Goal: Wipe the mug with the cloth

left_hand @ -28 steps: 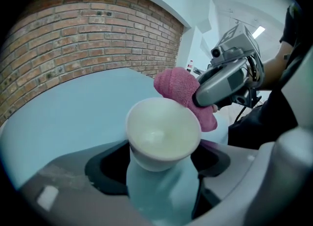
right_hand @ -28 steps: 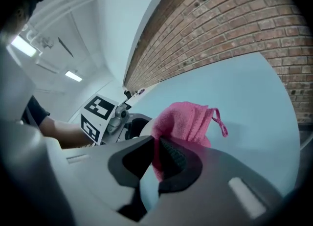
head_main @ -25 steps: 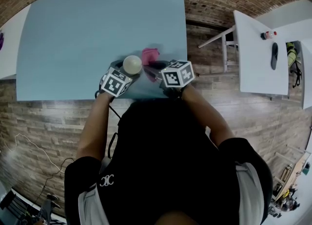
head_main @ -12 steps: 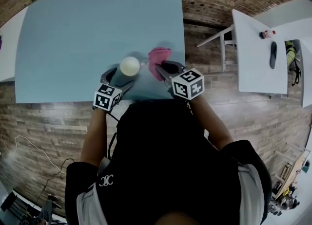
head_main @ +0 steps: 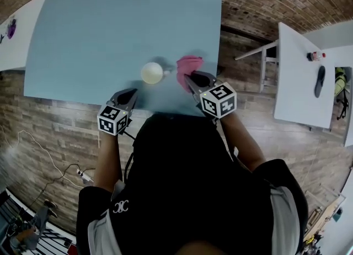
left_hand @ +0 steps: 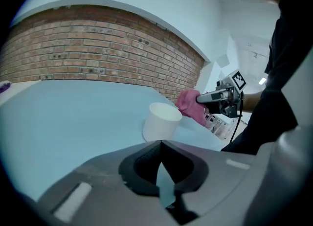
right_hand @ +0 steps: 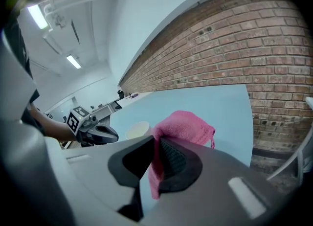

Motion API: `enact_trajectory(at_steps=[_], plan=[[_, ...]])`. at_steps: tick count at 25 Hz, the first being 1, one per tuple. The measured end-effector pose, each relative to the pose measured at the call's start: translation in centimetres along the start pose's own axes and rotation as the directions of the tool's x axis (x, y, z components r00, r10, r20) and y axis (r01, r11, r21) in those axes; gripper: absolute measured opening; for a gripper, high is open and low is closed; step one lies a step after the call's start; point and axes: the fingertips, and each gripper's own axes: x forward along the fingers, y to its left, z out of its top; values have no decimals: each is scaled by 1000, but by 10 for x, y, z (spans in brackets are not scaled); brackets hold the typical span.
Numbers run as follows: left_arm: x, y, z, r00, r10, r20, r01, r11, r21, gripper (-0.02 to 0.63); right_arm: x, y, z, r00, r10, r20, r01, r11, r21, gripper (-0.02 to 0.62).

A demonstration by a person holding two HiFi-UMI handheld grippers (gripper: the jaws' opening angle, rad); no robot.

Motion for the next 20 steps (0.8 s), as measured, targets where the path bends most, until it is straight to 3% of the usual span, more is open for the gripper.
enact_trajectory(at_steps=[5, 10, 15, 20], plan=[[-16, 1, 4, 993, 117, 19, -116, 992, -49, 2, 4, -2, -7, 997, 69, -21, -70, 997, -30, 35], [-36, 10, 12, 967, 247, 55, -236, 958, -163, 2, 8, -9, -17, 991, 124, -46, -126, 991, -45, 35], [-37, 13, 12, 970, 242, 37, -230, 953, -195, 2, 8, -12, -24, 991, 126, -38, -127, 992, -24, 35], [-39, 30, 24, 979, 205, 10, -202, 972, -123, 2, 14, -6, -29, 997, 75, -10, -75, 997, 28, 35]])
